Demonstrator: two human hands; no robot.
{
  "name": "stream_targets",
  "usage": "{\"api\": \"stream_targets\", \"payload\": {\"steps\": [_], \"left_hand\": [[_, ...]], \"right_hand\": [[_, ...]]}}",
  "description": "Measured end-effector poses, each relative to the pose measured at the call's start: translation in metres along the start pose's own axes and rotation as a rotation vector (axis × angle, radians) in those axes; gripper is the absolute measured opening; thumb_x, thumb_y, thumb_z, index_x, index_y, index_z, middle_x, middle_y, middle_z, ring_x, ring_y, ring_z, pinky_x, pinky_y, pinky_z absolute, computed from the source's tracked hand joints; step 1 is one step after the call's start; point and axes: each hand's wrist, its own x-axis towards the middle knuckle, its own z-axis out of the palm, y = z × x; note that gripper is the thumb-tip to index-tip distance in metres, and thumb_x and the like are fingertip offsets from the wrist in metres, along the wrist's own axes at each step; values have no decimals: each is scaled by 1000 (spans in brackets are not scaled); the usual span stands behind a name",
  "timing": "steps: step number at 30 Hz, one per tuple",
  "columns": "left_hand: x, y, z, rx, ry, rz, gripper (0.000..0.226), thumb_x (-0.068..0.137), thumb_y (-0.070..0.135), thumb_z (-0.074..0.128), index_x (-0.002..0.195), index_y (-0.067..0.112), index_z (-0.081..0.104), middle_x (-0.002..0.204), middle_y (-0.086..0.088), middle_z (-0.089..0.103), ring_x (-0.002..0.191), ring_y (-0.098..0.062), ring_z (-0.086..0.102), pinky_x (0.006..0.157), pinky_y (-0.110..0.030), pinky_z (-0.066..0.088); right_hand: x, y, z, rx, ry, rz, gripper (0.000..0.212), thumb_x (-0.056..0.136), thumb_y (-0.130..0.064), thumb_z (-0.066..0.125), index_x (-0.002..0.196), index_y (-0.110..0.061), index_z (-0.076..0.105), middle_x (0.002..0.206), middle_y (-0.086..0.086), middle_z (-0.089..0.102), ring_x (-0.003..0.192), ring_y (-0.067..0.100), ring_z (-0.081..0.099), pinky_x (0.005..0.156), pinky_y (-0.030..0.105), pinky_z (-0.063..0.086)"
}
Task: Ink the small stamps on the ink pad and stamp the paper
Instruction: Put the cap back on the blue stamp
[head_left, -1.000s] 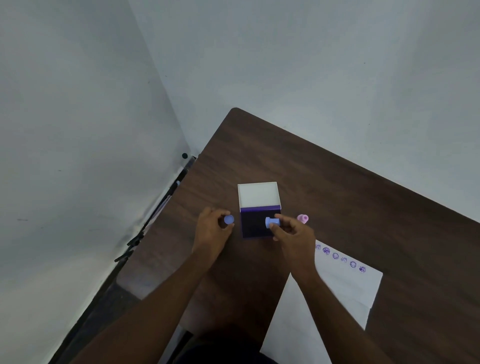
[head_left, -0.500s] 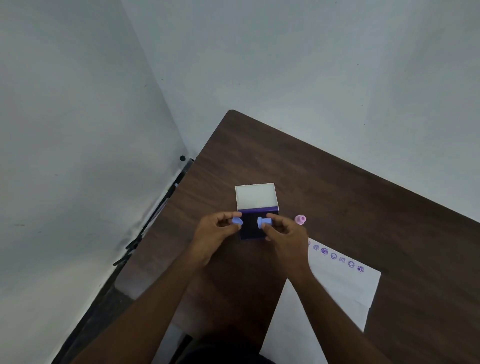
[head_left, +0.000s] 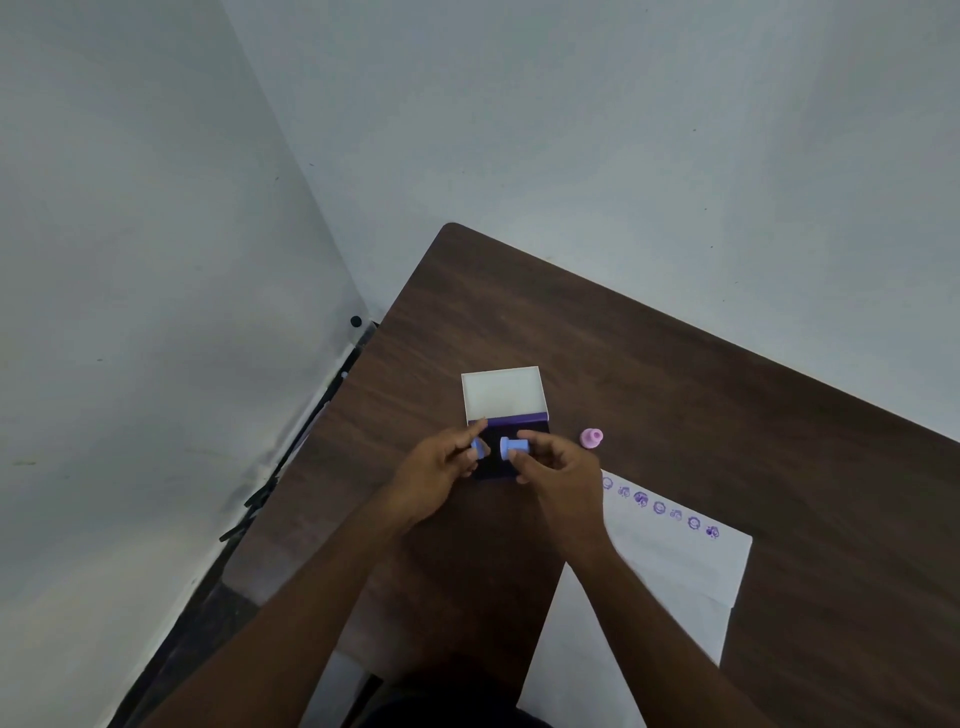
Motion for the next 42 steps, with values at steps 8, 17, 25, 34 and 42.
{"api": "stream_targets", "payload": {"steps": [8,17,25,34,42], "left_hand": [[0,2,3,-48,54,-12,38,87,15,69,112,39,55,95,28,70,95,8,64,72,-7,49],[-1,3,1,-86,52,-18,45,84,17,73,123,31,57,102,20,71,100,8,64,73,-5,47],[-2,5,7,-127,105,28,22,83,13,73,101,24,69,83,24,72,85,6,68,68,-4,47],[-6,2,6,-227,149,35,22,81,14,75,98,27,74,93,15,75,88,-4,71,71,-11,52],[-9,-1,11,-284,204,61,28,77,9,78,103,19,75,96,7,77,91,-11,72,81,-25,57]], "right_hand": [[-2,0,4,-42,-27,-10,26,82,-19,73,108,-14,70,99,5,73,87,18,69,84,43,58],[-3,1,4,-77,-42,-14,28,82,-19,72,110,-14,69,103,7,72,91,20,68,88,44,56],[-2,1,2,-93,-51,-6,30,83,-20,72,111,-12,69,105,8,72,92,21,67,91,43,55],[0,0,5,-55,-70,2,30,84,-20,71,113,-11,68,102,9,73,88,20,69,88,35,56],[4,1,2,14,-122,21,31,83,-19,71,113,-10,68,99,10,73,78,17,71,81,30,58]]}}
